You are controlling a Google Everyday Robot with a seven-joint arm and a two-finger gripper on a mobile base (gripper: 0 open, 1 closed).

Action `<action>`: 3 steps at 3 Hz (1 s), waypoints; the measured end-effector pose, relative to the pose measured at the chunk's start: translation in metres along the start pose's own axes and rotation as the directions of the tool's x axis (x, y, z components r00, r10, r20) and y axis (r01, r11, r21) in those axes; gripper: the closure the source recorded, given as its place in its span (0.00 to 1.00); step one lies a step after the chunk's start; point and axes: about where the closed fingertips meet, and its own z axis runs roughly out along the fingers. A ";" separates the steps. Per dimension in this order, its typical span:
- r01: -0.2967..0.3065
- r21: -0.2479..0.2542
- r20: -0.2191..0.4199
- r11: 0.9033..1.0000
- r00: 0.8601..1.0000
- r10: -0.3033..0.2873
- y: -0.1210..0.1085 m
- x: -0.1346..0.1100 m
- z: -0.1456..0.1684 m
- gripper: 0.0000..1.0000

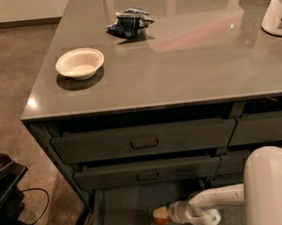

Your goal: Place apple into bottom drawer

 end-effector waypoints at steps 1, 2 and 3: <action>0.000 0.000 0.000 1.000 1.000 0.000 0.000 0.000 0.000 0.12; 0.015 -0.032 0.002 0.999 1.000 -0.015 0.005 -0.001 -0.018 0.00; 0.054 -0.099 0.016 0.994 0.998 -0.053 0.020 -0.006 -0.067 0.00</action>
Offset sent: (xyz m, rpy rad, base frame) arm -0.0077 -0.0166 0.0459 0.0645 -0.0390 0.0409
